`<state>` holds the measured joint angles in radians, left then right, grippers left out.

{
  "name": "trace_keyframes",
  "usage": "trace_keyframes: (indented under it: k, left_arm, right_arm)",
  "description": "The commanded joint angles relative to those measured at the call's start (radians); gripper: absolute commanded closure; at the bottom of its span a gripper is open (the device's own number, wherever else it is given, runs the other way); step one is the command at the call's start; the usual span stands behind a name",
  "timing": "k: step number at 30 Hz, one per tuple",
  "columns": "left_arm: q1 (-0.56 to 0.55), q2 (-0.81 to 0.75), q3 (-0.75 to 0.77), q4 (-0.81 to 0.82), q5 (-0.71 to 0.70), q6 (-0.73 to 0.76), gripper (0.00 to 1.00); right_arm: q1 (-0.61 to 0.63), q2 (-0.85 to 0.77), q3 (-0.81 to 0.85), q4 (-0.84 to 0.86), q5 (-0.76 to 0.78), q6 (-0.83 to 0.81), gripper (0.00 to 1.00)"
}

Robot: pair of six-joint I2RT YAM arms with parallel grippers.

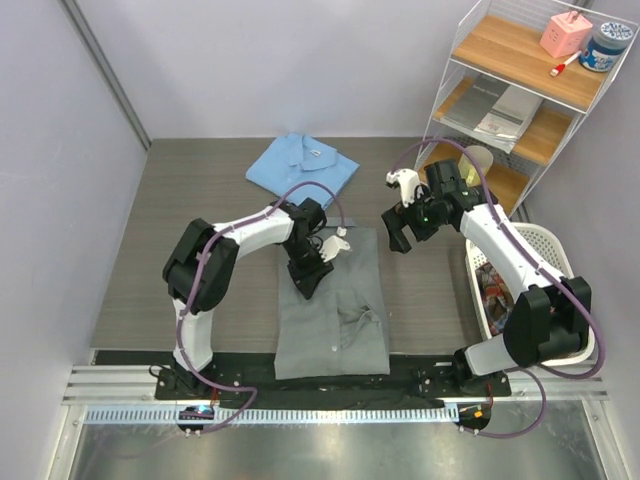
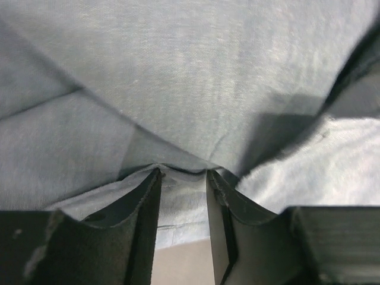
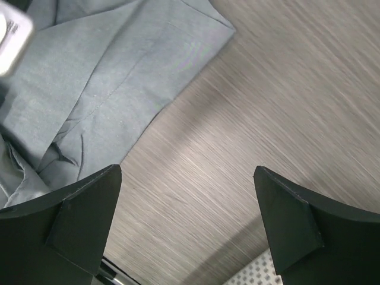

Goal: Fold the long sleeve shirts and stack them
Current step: Fold the shirt

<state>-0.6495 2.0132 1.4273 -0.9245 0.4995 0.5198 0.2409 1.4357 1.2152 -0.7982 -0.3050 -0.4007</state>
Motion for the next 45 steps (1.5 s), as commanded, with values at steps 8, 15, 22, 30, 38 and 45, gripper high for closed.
trace_keyframes:
  k: [8,15,22,30,38,45]
  left_arm:
    - [0.229,-0.157,0.076,0.065,0.100,-0.136,0.58]
    - [0.297,0.080,0.386,0.090,-0.139,-0.098,0.66]
    - [0.297,0.220,0.446,0.139,-0.317,-0.224,0.71]
    - [0.242,0.381,0.597,0.196,-0.357,-0.306,0.73]
    - [0.136,0.665,1.094,0.058,-0.329,-0.317,0.72]
    - [0.151,0.534,1.003,0.202,-0.306,-0.378,0.59]
  right_arm:
    - [0.072,0.141,0.098,0.080,-0.097,0.095,0.11]
    - [0.061,0.201,0.173,0.093,-0.074,0.131,0.22]
    - [0.020,0.177,0.188,0.093,-0.051,0.143,0.23]
    - [-0.015,0.169,0.167,0.094,-0.054,0.152,0.22]
    - [-0.037,0.169,0.175,0.091,-0.049,0.151,0.22]
    - [-0.035,0.183,0.164,0.116,-0.081,0.160,0.22]
